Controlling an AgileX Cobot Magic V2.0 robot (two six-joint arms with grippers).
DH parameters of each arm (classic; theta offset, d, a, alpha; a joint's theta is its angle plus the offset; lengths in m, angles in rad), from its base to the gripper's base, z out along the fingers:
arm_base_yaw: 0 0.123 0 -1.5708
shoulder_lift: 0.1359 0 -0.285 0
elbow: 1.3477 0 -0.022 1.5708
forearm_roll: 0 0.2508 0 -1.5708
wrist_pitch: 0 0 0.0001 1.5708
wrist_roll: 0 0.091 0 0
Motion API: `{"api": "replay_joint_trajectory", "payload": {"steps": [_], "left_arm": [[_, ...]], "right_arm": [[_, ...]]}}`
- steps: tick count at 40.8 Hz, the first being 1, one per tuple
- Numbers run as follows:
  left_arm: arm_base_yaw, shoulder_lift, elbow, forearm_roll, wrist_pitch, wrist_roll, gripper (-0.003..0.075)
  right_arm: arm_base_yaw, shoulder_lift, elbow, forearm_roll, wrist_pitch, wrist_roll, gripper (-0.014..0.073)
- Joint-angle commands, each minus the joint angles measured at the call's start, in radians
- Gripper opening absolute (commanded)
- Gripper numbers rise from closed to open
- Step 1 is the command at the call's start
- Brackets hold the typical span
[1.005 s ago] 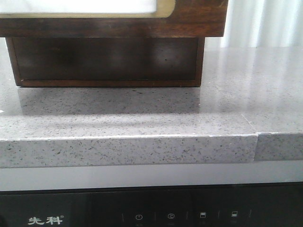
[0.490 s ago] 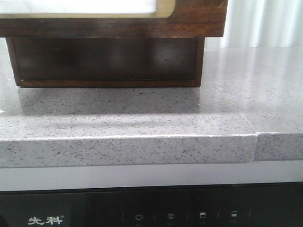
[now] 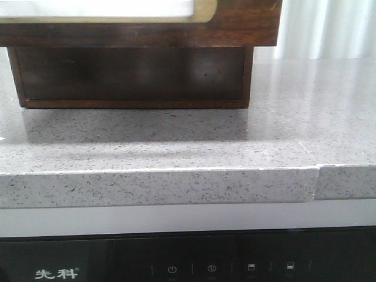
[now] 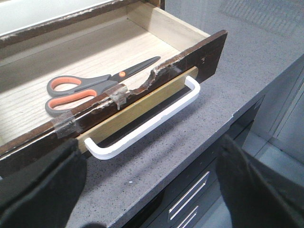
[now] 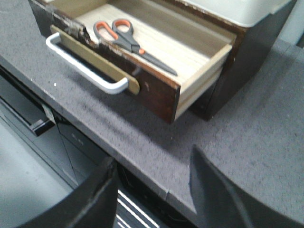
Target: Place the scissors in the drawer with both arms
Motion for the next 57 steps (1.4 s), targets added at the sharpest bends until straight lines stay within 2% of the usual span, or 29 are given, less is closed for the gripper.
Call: {"api": "replay_joint_trajectory", "payload": {"steps": [1, 12, 15, 27, 31, 33, 57], "left_arm": [[-0.005, 0.011, -0.033, -0.018, -0.086, -0.012, 0.0545], [-0.005, 0.011, -0.033, -0.020, -0.086, -0.012, 0.0545], [-0.005, 0.011, -0.033, -0.020, -0.086, -0.012, 0.0509], [-0.005, 0.011, -0.033, -0.020, -0.086, -0.012, 0.0120], [-0.005, 0.011, -0.033, -0.020, -0.088, -0.012, 0.0011], [-0.005, 0.011, -0.033, -0.020, -0.088, -0.012, -0.0020], [-0.004, -0.002, -0.023, -0.020, -0.088, -0.012, -0.0020]], "right_arm": [[-0.006, -0.036, -0.004, -0.008, -0.039, 0.000, 0.0381], [-0.006, -0.060, 0.003, -0.008, -0.009, 0.001, 0.0381], [-0.006, -0.060, 0.003, -0.007, -0.011, 0.023, 0.0350], [-0.006, -0.060, 0.003, -0.008, -0.017, 0.045, -0.0050], [-0.006, -0.060, 0.003, -0.008, -0.020, 0.045, -0.0065], [-0.006, -0.060, 0.003, -0.008, -0.025, 0.045, -0.0068], [-0.006, -0.060, 0.003, -0.008, -0.025, 0.045, -0.0068]]}}
